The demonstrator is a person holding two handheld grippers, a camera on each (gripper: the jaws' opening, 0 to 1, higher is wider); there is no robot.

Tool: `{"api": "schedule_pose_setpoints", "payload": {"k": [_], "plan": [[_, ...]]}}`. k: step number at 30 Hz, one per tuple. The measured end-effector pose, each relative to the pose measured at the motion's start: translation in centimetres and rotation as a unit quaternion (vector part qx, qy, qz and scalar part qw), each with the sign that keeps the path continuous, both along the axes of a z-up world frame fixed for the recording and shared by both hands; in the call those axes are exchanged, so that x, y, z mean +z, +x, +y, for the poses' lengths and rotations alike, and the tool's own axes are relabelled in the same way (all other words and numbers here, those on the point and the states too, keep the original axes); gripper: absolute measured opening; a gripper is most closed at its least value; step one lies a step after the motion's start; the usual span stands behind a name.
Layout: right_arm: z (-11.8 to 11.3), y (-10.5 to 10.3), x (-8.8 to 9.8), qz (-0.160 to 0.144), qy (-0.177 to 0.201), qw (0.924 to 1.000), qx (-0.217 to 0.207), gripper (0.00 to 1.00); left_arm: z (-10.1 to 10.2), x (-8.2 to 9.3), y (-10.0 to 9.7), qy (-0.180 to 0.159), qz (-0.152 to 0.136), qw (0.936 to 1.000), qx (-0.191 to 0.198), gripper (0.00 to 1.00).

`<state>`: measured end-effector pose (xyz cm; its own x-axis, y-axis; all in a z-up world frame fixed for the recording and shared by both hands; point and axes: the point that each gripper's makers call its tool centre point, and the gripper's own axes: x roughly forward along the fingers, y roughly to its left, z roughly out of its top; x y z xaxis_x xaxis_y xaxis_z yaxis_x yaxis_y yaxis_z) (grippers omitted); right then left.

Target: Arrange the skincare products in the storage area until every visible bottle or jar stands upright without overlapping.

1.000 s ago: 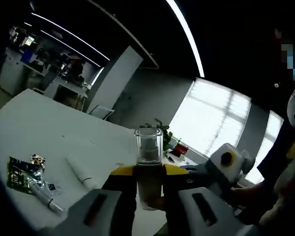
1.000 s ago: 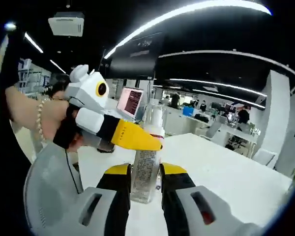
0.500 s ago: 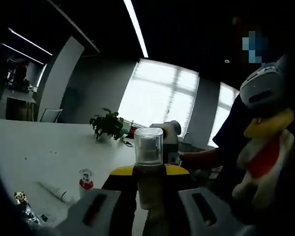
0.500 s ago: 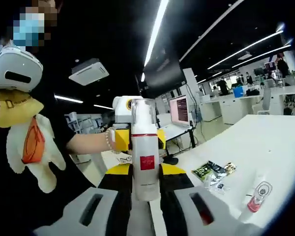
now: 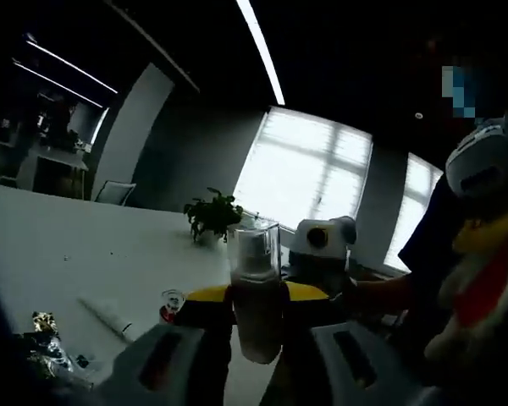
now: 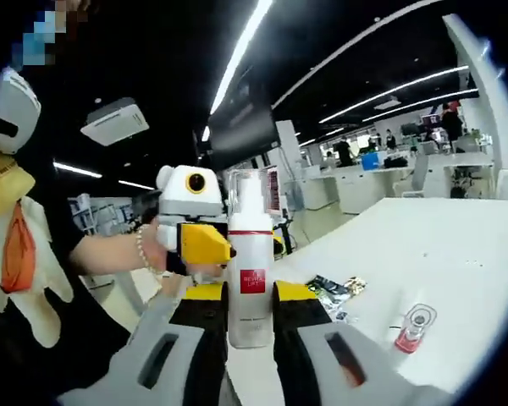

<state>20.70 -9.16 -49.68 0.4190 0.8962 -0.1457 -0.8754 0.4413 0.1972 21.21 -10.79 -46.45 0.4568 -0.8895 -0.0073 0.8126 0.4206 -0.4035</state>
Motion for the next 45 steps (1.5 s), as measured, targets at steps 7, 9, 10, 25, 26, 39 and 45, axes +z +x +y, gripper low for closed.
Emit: {"api": "schedule_pose_setpoints", "payload": {"k": [7,9,10,25,26,39,45], "plan": [[-1.8,3.2,-1.8,-0.063,-0.094,0.9806,-0.16,0.19,0.8,-1.6,2.9,0.005,0.031,0.9891,0.144,0.14],[-1.8,3.2,-2.0,-0.086,-0.119,0.9735,-0.176,0.19,0.7,-1.9,3.1,0.004,0.04,0.9842,0.172,0.14],[-1.8,3.2,-2.1,-0.095,-0.127,0.9705,-0.181,0.19,0.7,-2.0,3.1,0.007,0.039,0.9835,0.176,0.14],[-1.4,1.3,-3.1,-0.098,-0.122,0.9823,-0.103,0.22,0.7,-2.6,2.0,0.064,0.001,0.9874,0.145,0.13],[-1.2,1.0,-2.6,-0.11,-0.106,0.9853,-0.077,0.23,0.9,-2.3,2.1,0.056,0.0,0.9884,0.141,0.13],[-2.9,-2.6,0.6,-0.031,0.029,0.993,0.11,0.22,-2.3,-0.2,-2.7,0.064,-0.072,0.9888,-0.114,0.13],[-2.6,-3.7,1.4,-0.026,0.048,0.9881,0.144,0.22,-3.4,-0.2,-4.1,0.053,-0.076,0.9829,-0.159,0.13]]}}
